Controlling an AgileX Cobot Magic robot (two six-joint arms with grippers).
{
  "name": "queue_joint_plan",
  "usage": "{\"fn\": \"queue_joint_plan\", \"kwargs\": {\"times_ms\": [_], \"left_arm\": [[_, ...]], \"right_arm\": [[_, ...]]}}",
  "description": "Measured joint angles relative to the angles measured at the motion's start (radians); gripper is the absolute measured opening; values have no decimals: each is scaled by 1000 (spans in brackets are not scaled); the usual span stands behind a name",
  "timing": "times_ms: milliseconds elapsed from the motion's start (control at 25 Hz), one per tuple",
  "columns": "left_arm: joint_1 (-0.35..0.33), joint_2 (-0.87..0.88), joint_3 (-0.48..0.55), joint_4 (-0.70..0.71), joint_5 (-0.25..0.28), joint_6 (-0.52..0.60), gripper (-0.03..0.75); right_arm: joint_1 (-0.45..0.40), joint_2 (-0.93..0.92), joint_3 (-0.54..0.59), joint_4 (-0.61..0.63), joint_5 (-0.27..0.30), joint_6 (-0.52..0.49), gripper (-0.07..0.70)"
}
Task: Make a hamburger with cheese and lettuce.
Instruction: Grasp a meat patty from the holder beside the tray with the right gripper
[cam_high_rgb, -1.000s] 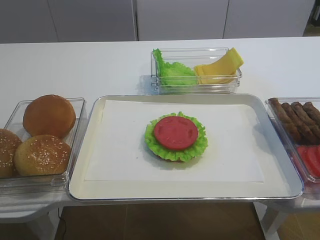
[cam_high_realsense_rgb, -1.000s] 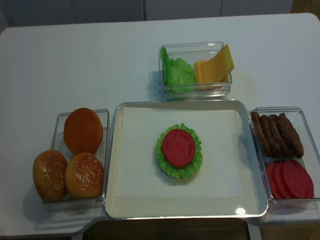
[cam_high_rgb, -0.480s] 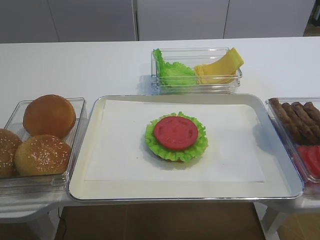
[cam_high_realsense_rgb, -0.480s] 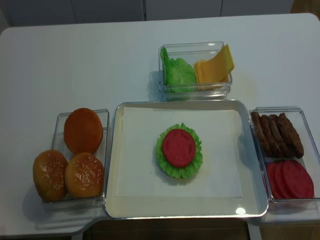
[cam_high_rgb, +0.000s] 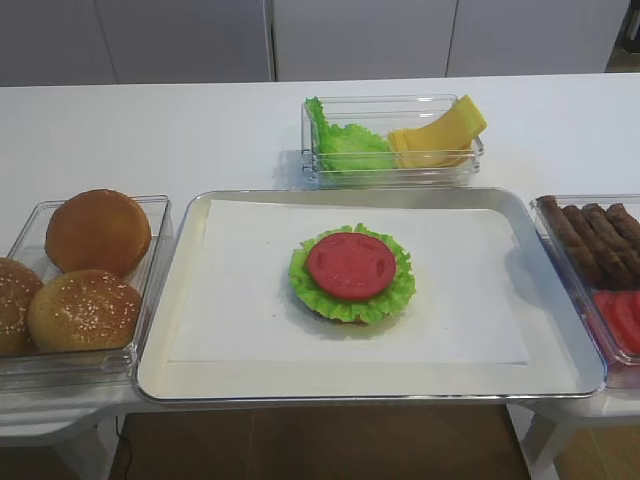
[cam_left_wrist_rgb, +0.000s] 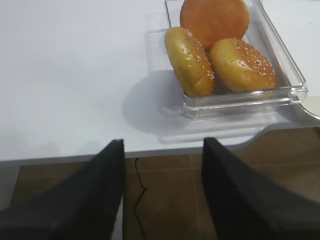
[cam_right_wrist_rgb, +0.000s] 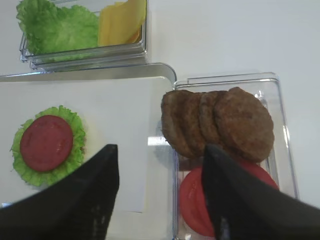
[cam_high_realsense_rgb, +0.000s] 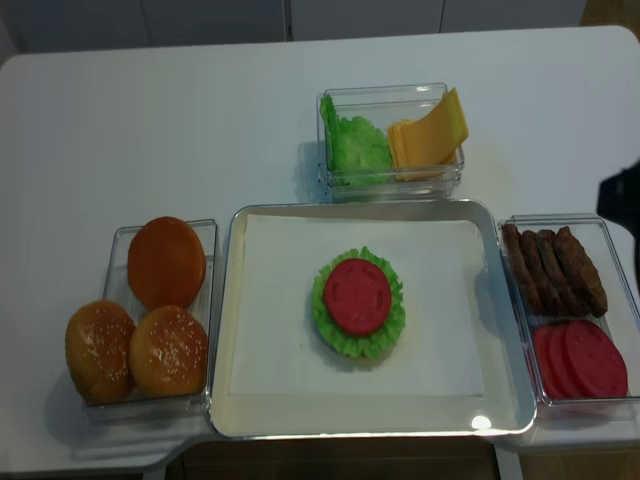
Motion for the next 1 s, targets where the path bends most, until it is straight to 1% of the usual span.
{"fn": "queue_joint_plan", "kwargs": {"times_ms": [80, 320, 480, 680, 840, 1000], "left_arm": [[0, 0, 0, 0, 0, 0, 370], [0, 0, 0, 0, 0, 0, 370], [0, 0, 0, 0, 0, 0, 370], [0, 0, 0, 0, 0, 0, 370], [0, 0, 0, 0, 0, 0, 369], [0, 0, 0, 0, 0, 0, 370]], "right_arm": [[52, 67, -34, -24, -4, 6, 400], [225, 261, -110, -235, -2, 175, 398], [301, 386, -139, -315, 13, 245, 398], [340, 526, -166, -417, 41, 310, 398], [342, 605, -179, -471, 61, 330, 398], [342, 641, -183, -492, 60, 332, 398]]}}
